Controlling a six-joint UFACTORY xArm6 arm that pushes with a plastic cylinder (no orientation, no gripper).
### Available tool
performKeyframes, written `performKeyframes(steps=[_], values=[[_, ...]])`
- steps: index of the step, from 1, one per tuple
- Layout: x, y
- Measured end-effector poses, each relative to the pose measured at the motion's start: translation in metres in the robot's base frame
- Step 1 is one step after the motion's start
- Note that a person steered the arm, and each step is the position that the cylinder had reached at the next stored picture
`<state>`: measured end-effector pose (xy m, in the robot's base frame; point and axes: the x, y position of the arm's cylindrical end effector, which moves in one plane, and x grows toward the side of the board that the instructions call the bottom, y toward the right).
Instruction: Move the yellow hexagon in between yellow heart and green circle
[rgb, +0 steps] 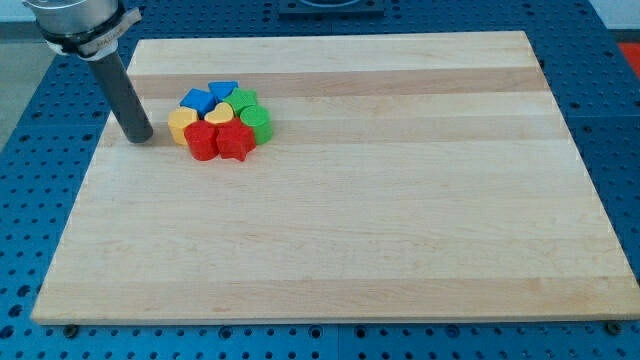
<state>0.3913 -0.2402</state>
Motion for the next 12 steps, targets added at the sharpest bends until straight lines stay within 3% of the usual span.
performKeyframes(steps=[3,5,7,8,9,12], values=[[-0.001,0.118],[-0.028,0.200],[-0.023,0.211],[-0.008,0.177],[-0.024,0.163],[-0.068,0.253]])
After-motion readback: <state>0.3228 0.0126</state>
